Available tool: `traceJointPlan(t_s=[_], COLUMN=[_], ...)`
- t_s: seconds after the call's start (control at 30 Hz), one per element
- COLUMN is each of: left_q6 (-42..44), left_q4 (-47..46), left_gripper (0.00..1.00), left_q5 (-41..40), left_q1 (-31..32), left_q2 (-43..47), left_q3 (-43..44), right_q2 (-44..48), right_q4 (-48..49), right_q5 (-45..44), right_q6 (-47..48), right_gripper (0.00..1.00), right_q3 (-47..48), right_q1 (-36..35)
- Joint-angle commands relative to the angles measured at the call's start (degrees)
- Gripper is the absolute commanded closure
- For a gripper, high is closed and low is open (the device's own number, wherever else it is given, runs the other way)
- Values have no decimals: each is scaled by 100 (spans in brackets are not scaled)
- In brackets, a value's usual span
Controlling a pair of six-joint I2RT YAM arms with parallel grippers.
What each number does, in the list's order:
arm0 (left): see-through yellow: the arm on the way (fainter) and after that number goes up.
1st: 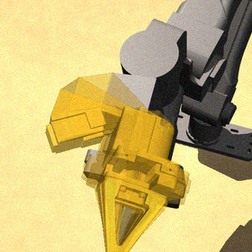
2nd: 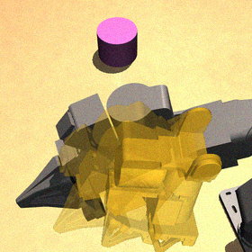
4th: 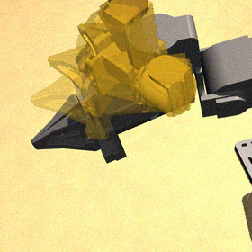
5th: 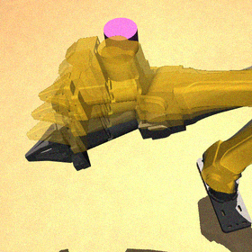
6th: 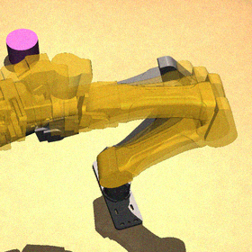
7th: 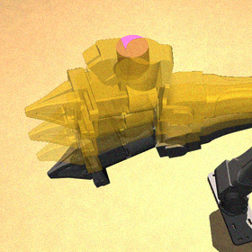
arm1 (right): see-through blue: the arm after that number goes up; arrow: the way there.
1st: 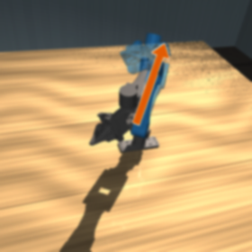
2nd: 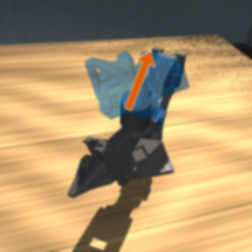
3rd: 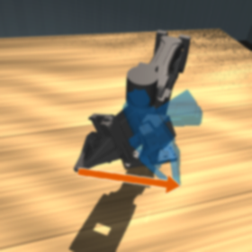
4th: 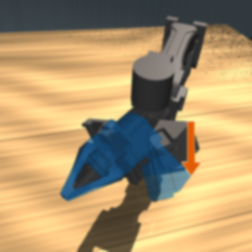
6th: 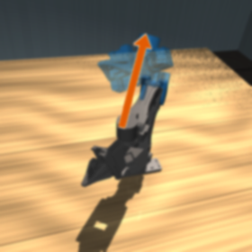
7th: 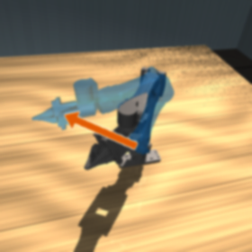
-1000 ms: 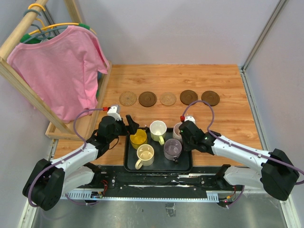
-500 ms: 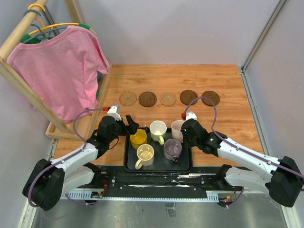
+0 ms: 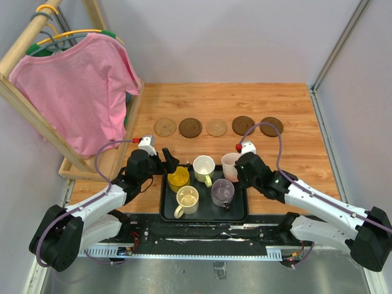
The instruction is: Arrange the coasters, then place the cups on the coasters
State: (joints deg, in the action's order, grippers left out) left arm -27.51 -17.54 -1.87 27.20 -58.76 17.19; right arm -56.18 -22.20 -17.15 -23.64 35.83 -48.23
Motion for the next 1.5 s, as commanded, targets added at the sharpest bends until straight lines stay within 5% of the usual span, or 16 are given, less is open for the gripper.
traceJointPlan(t_s=[0.0, 0.47, 0.87, 1.2, 1.47], left_q6=[-43, -74, -89, -88, -97], left_q4=[-176, -190, -191, -186, -220], left_gripper=[0, 0, 0, 0, 0], left_q5=[-70, 6, -6, -33, -32], left_q1=[53, 55, 50, 51, 48], left_q2=[33, 72, 116, 111, 59], left_q3=[-93, -160, -195, -202, -202], right_q2=[61, -281, -403, -816, -899], right_q4=[476, 496, 462, 761, 764], right_q5=[405, 812, 585, 512, 518], right_q6=[-182, -692, -635, -505, -401], right_gripper=[99, 98, 55, 58, 81], right_q3=[-199, -771, -608, -478, -376], right_q1=[-77, -83, -84, -86, -82])
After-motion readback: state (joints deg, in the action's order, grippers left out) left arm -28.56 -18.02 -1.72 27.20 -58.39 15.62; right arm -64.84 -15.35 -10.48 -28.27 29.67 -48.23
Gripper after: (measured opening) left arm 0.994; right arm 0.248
